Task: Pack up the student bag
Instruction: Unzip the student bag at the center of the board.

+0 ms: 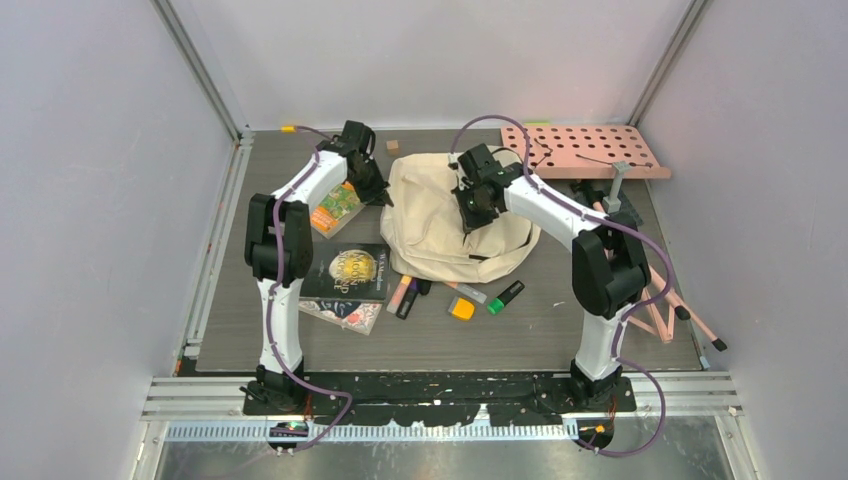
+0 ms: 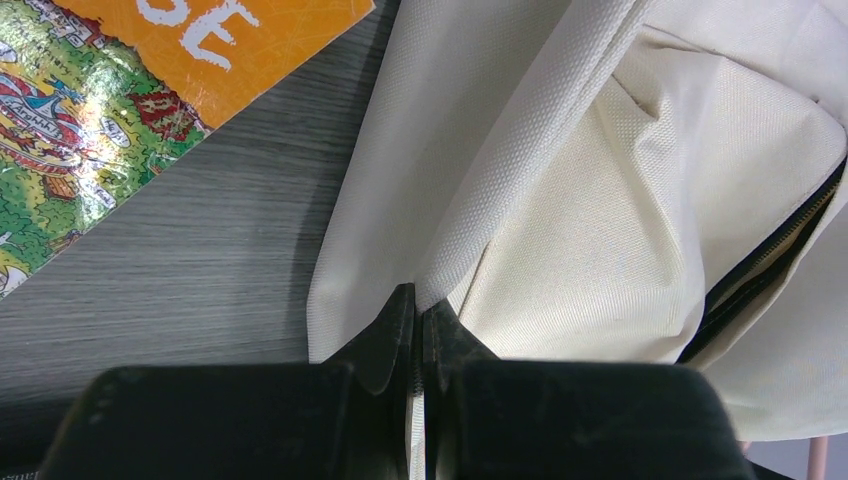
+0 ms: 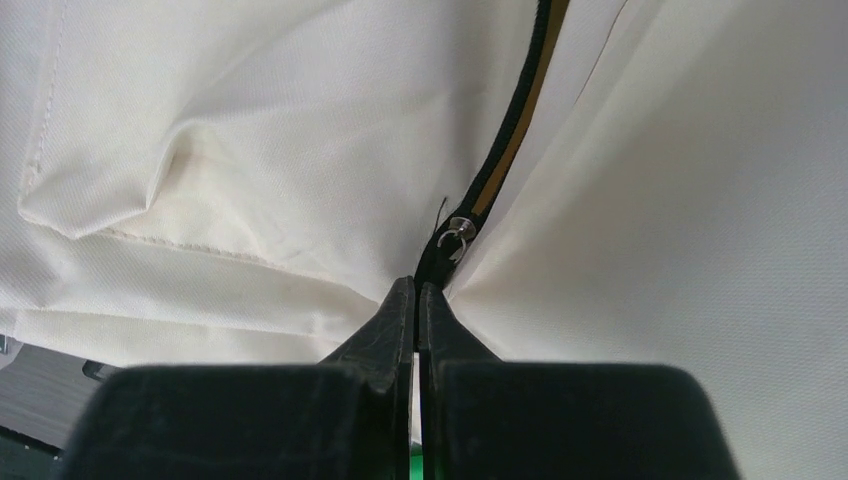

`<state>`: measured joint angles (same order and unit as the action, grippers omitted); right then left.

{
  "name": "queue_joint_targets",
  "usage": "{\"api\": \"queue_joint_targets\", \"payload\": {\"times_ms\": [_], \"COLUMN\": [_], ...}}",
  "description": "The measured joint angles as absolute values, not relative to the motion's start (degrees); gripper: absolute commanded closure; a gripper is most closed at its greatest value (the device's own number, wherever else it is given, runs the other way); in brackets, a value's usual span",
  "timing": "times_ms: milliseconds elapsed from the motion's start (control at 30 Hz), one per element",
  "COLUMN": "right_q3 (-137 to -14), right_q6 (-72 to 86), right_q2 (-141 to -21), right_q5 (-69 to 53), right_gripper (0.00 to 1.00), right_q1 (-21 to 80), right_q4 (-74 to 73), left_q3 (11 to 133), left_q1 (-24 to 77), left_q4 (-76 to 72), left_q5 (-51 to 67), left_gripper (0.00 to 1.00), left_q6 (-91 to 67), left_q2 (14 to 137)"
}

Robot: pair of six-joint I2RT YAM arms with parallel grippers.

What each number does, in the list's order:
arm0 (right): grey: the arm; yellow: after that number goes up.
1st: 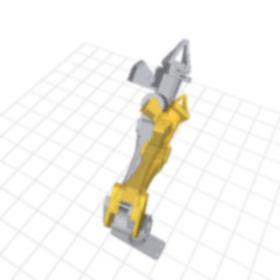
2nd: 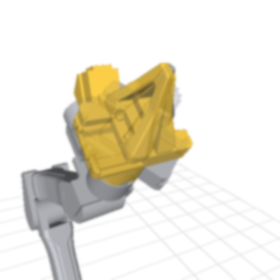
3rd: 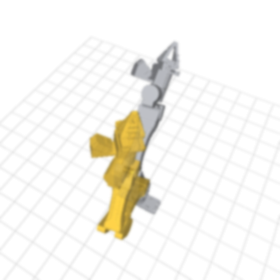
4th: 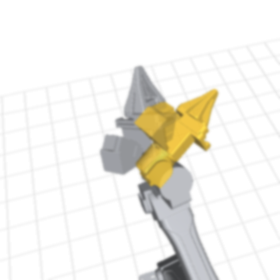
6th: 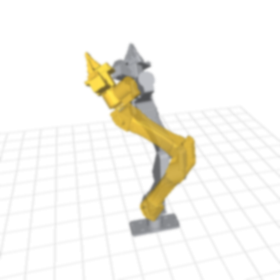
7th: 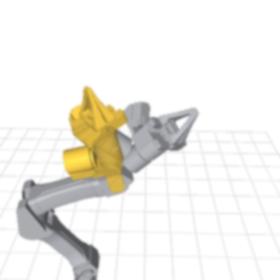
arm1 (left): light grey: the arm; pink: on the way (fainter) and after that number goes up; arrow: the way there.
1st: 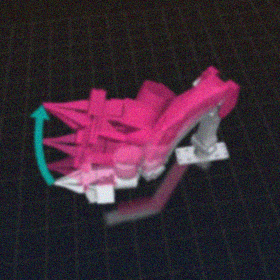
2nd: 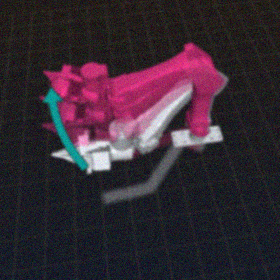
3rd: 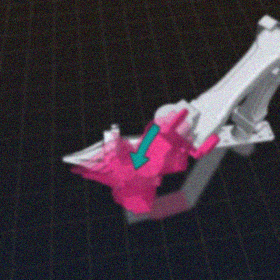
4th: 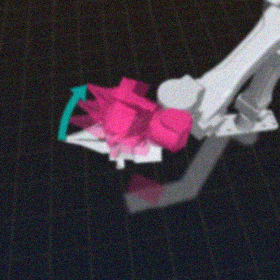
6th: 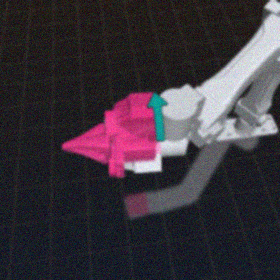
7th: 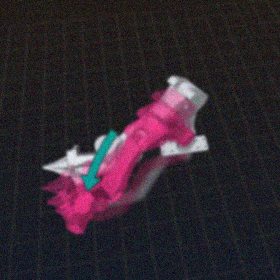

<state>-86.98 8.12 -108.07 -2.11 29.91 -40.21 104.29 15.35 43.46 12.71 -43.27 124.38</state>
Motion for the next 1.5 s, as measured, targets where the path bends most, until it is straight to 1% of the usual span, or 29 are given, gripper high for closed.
{"api": "queue_joint_targets", "payload": {"times_ms": [600,1000,1333,1400,1433,1467,1500], "right_q3": [-78.7,-77.1,-76.9,-76.9,-76.9,-76.9,-76.9], "right_q6": [8.7,7.1,4.6,4.4,4.4,4.4,4.5], "right_q2": [-100.4,-100.5,-103.5,-103.5,-103.5,-103.5,-103.5], "right_q5": [-2.0,-1.4,-2.7,-2.7,-2.7,-2.7,-2.6], "right_gripper": [1.00,0.99,0.99,0.94,0.88,0.85,0.78], "right_q1": [33.5,37.1,38.0,38.0,38.0,38.1,38.1], "right_q4": [-39.9,-39.3,-38.9,-38.9,-38.8,-38.8,-38.8], "left_q3": [102.3,102.3,102.3,102.3,102.3,102.3,102.3], "left_q1": [15.4,15.4,15.4,15.4,15.4,15.4,15.4], "left_q4": [41.8,41.8,41.8,41.8,41.8,41.8,41.8], "left_q5": [12.1,11.4,10.7,10.5,10.5,10.4,10.4], "left_gripper": [1.00,1.00,1.00,1.00,1.00,1.00,1.00], "left_q6": [-45.2,-46.3,-46.5,-46.5,-46.5,-46.3,-46.2], "left_q2": [124.4,124.4,124.4,124.4,124.4,124.4,124.4]}}
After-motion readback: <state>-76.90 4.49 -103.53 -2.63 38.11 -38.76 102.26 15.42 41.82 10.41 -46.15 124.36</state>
